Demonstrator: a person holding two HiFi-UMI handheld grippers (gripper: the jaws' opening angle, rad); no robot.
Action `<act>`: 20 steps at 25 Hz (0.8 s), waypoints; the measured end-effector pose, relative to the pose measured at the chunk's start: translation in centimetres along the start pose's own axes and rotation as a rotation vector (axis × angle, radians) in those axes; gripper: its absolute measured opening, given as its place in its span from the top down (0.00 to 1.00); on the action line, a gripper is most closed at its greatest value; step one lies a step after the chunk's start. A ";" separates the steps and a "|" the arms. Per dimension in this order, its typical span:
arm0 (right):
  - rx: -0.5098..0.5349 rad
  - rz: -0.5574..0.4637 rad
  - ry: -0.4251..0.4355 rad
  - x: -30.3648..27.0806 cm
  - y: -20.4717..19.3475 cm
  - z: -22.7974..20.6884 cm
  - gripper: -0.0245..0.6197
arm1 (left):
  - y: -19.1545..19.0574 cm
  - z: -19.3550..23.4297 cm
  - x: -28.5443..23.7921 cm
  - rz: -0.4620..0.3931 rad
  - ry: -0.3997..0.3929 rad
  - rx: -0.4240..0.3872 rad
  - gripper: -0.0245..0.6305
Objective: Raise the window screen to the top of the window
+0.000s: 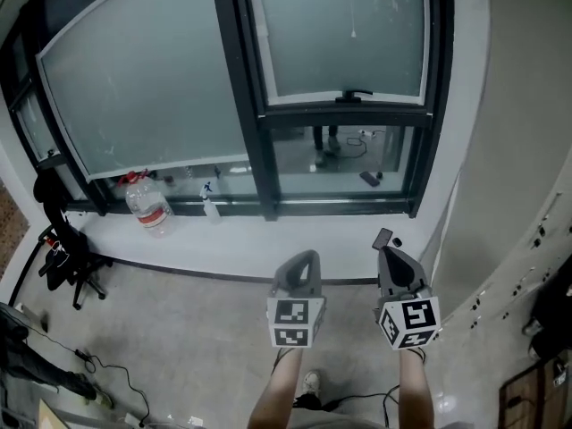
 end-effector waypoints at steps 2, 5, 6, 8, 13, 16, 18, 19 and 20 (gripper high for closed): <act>-0.001 0.011 -0.002 3.3 0.2 -0.5 0.95 | -0.1 -2.5 2.4 -0.002 0.021 0.011 0.96; -0.043 0.035 -0.017 8.4 -0.1 -1.2 0.95 | -0.3 -5.6 6.2 0.008 0.041 0.028 0.96; -0.050 0.046 -0.025 10.1 -0.2 -1.2 0.95 | -0.5 -6.4 7.5 0.018 0.045 0.031 0.96; -0.058 0.064 -0.035 13.0 -0.4 -1.2 0.95 | -0.7 -7.7 9.6 0.025 0.061 0.039 0.96; -0.057 0.074 -0.049 17.8 0.0 -1.1 0.95 | -0.1 -10.0 12.3 0.017 0.071 0.031 0.96; -0.051 0.062 -0.048 19.0 0.6 -1.2 0.95 | 0.3 -11.2 13.0 0.019 0.064 0.021 0.96; -0.048 0.056 -0.046 19.5 1.0 -1.2 0.95 | 0.6 -11.7 13.4 0.021 0.057 0.012 0.96; -0.048 0.052 -0.047 19.7 1.2 -1.2 0.95 | 0.8 -12.0 13.6 0.020 0.053 0.006 0.96; -0.048 0.047 -0.050 19.8 1.3 -1.2 0.95 | 0.9 -12.1 13.8 0.018 0.050 -0.001 0.96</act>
Point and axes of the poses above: the fingertips, and each gripper's own axes: x backward along the fingers, z to its left, y out of its top, the point moved 9 cm from there along x, backward along the fingers, and after that the axes turned 6 degrees about -z, right-handed, at the moved point
